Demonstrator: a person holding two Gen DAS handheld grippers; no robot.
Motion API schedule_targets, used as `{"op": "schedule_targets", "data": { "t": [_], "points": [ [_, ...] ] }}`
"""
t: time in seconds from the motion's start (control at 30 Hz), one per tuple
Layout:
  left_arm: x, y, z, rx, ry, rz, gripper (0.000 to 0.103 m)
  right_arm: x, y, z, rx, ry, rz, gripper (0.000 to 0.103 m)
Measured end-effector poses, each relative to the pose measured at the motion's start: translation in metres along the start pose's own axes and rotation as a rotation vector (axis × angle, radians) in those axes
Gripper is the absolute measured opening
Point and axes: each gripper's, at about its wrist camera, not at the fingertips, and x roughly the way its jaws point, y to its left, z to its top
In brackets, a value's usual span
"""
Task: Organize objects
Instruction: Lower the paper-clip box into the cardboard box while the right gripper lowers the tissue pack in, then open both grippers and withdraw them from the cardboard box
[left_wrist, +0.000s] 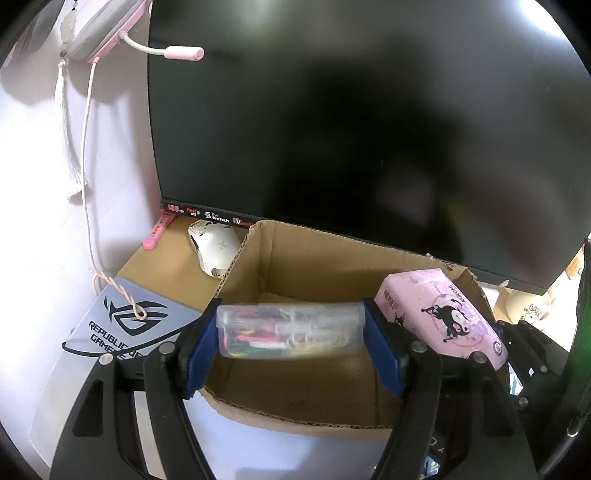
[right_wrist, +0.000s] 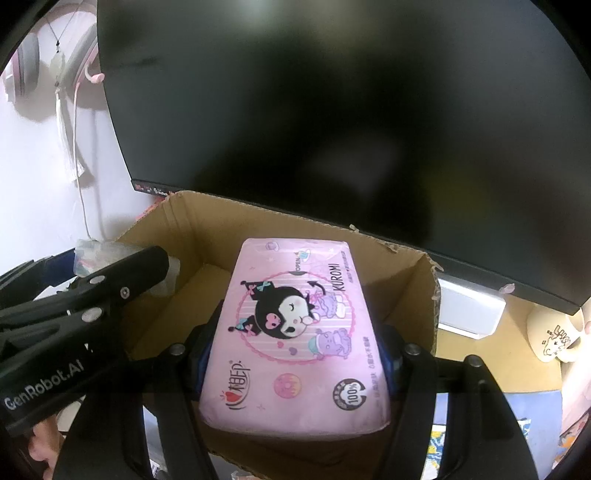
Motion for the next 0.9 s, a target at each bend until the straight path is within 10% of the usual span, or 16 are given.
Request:
{"op": "schedule_targets", "data": {
  "t": [0.33,0.47,0.9],
  "points": [
    [-0.04,-0.003,0.006,0.021,-0.094,0.011,0.074,-0.024,-0.014,-0.003,0.038,-0.028,0.041,0.072],
    [-0.048,0.002,0.009,-0.006,-0.103,0.03,0.101,-0.042,-0.015,-0.004,0.018,-0.064,0.029,0.097],
    [-0.071,0.003,0.01,0.002,-0.12,0.072,0.103,-0.061,-0.007,0.001,-0.038,-0.139,0.031,0.103]
  ]
}}
